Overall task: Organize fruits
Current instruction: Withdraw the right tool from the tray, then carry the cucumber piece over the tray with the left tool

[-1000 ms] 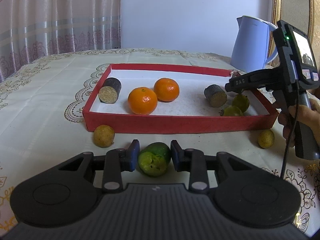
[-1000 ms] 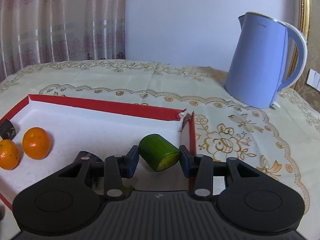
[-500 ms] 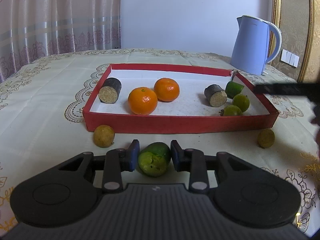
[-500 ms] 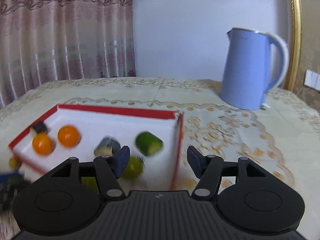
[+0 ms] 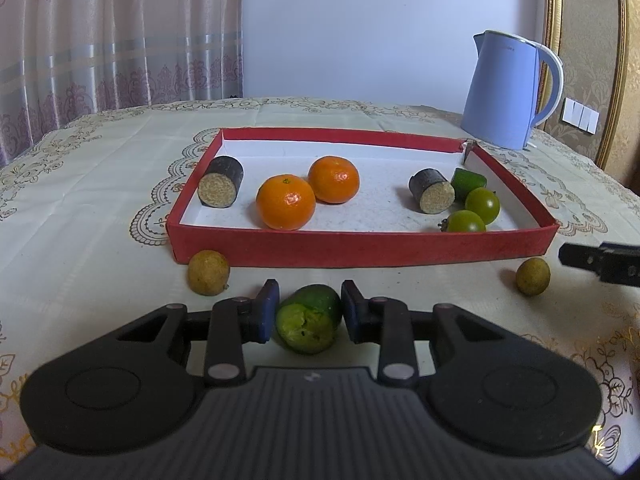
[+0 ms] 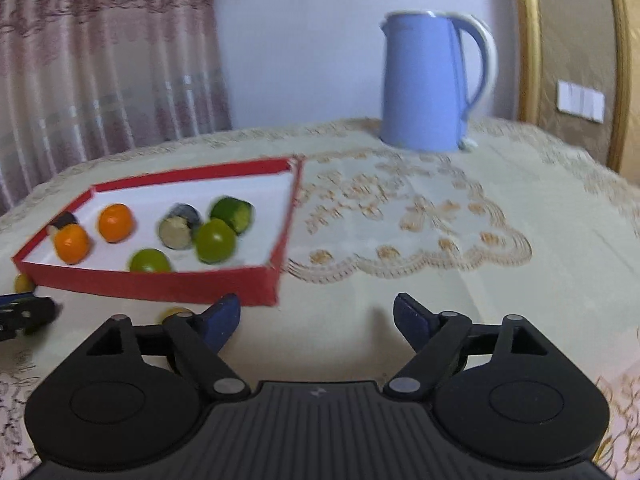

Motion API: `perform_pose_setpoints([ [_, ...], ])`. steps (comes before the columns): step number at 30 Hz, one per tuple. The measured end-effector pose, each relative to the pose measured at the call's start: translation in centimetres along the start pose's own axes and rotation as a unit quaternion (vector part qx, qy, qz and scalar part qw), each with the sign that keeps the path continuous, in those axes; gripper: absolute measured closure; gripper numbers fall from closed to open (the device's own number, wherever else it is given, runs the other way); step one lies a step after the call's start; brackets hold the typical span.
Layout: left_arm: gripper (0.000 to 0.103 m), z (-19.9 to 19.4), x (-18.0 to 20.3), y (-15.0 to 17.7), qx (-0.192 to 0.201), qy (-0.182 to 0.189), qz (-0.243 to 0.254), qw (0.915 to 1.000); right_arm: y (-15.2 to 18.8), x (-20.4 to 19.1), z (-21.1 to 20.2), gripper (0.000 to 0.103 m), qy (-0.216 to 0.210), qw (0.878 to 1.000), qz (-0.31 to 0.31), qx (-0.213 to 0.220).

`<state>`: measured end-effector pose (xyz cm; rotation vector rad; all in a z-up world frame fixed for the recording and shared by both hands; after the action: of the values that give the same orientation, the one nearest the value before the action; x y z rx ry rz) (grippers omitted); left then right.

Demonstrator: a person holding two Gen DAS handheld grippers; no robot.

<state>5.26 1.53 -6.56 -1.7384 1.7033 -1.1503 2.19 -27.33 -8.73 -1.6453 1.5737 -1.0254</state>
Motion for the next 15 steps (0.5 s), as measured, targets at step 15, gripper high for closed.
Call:
perform_pose_setpoints([
  [15,0.073,-0.22,0.22,-0.25,0.007,-0.016,0.006,0.9998,0.74,1.14,0.6,0.008,-0.006,0.999,0.04,-0.021],
])
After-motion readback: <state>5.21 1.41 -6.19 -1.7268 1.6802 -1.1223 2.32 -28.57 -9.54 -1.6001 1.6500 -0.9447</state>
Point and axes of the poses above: each gripper's, at about its wrist camera, not at the fingertips, and z roughly the way its jaws point, x to its right, y to its underside, the point moved 1 cm from there along z, roughly the way its jaws point, and after that the axes turned 14 degrees about -z, right-handed, at the moved point
